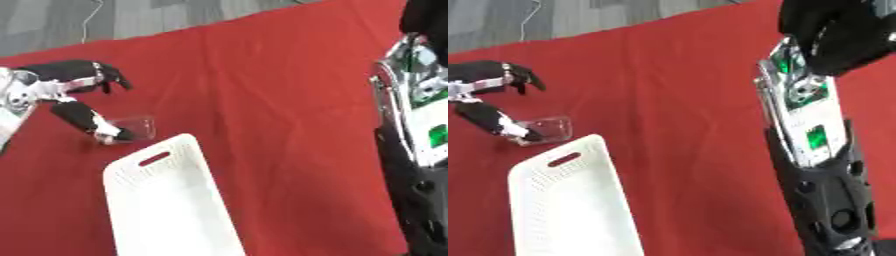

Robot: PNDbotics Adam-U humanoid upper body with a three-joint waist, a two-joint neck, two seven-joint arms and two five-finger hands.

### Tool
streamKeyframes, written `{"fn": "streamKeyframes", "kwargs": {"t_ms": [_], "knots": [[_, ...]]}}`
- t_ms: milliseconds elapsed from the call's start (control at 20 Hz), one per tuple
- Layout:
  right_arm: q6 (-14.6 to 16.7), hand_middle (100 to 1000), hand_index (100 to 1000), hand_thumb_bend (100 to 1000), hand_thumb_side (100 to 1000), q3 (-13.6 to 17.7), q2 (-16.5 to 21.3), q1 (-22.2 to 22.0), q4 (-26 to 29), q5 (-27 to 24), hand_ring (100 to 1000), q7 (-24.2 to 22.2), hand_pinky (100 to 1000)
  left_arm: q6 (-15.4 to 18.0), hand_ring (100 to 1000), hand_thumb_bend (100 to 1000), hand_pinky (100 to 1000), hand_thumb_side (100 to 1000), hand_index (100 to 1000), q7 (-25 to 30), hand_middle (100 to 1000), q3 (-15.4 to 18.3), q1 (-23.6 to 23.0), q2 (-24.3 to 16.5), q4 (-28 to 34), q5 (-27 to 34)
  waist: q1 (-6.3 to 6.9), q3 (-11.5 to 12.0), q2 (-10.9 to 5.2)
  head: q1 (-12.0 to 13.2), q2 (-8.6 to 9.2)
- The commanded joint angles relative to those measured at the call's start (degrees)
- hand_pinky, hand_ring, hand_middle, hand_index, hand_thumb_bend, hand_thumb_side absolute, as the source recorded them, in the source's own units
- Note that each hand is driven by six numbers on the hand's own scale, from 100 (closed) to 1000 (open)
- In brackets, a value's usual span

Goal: Pick up objects on the table and place them in the box.

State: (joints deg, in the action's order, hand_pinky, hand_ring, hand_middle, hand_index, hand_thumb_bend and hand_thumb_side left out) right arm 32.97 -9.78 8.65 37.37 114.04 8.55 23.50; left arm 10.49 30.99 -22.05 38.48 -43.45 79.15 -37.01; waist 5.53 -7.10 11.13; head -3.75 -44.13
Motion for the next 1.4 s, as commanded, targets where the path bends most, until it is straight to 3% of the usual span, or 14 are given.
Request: {"fn": "streamKeyframes", "kwargs": {"t_ms": [50, 400, 900, 1000, 1400], "knots": [[-0.3, 382, 409, 100, 1000, 0.3, -0.2, 1.3, 0.5, 0.4, 402, 1.0, 381, 1.5, 745, 662, 774, 624, 856, 1.5, 819, -0.3, 0.2, -1.2, 0.6, -3.5, -0.19, 0.0, -0.90, 0.5, 0.01], [-0.8, 379, 407, 100, 1000, 0.2, -0.2, 1.3, 0.5, 0.9, 401, 2.0, 379, 4.5, 747, 682, 764, 616, 859, 2.3, 826, -1.4, -0.5, -0.4, 0.2, -8.2, -0.37, 0.1, -0.90, 0.7, 0.01], [-0.8, 378, 406, 100, 999, 0.0, -0.5, 1.5, 0.5, 0.9, 401, 2.0, 379, 5.5, 731, 664, 740, 595, 858, 1.4, 815, -1.6, -1.0, 0.7, -1.5, -9.4, -0.35, -0.1, -0.85, 1.0, 0.01], [-0.8, 378, 406, 100, 1000, 0.0, -0.5, 1.5, 0.5, 0.9, 401, 2.0, 379, 5.7, 710, 661, 729, 592, 849, 0.9, 760, -1.8, -1.0, 1.0, -1.8, -9.5, -0.38, -0.1, -0.82, 1.0, 0.01], [-0.9, 377, 405, 100, 1000, 0.0, -0.7, 1.6, 0.5, 0.7, 401, 1.8, 379, 6.4, 642, 640, 675, 576, 823, -1.3, 725, -2.1, -1.0, 2.0, -2.9, -10.8, -0.44, -0.3, -0.69, 1.8, 0.01]]}}
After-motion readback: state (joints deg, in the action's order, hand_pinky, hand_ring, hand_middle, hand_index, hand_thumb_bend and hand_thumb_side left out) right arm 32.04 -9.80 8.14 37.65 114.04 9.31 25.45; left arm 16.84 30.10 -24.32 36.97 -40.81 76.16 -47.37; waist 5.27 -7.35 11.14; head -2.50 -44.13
